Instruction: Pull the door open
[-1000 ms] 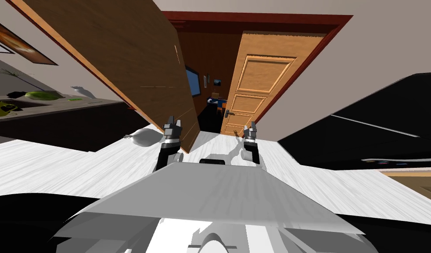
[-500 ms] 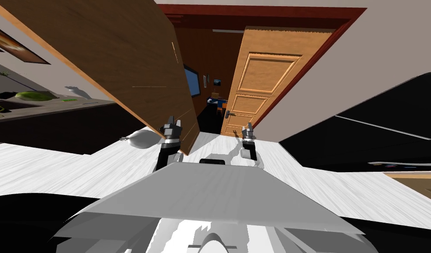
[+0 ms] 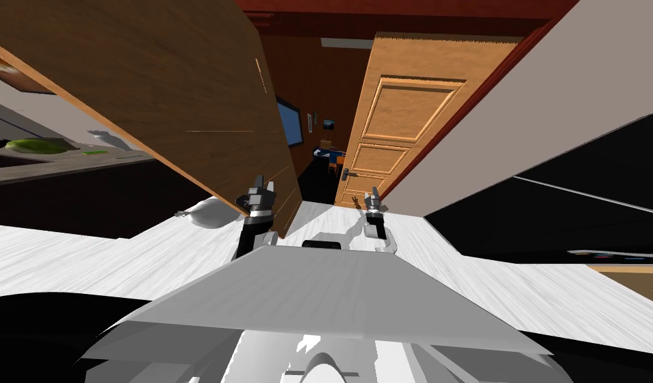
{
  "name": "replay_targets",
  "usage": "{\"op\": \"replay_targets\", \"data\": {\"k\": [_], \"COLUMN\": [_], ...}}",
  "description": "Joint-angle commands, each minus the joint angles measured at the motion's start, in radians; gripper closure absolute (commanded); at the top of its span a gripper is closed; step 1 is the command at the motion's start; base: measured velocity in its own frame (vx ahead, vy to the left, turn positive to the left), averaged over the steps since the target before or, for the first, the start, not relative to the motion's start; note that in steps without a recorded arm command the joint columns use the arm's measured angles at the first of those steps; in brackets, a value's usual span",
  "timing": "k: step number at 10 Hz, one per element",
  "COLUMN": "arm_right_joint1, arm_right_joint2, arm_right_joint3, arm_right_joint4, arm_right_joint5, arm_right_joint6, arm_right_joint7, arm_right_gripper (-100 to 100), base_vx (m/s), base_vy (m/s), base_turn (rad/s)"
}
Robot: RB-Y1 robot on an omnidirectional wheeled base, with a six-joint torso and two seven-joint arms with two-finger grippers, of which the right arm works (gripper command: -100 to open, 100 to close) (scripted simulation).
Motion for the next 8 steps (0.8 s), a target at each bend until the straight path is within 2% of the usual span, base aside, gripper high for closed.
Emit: {"op": "replay_targets", "data": {"k": [1,7,8], "arm_right_joint1": [-0.024,-0.115,-0.115], "arm_right_joint2": [-0.007,-0.047,-0.047], "arm_right_joint3": [-0.003,-0.02,-0.02], "arm_right_joint4": [0.05,0.235,0.235], "arm_right_joint5": [0.012,0.053,0.053], "arm_right_joint6": [-0.006,-0.022,-0.022], "arm_right_joint7": [-0.017,-0.084,-0.084], "arm_right_gripper": [-100,-100,-100], "base_vx": [0.092,0.1,0.068], "base_vy": [0.024,0.024,0.014], "base_turn": [-0.008,-0.008,-0.003]}}
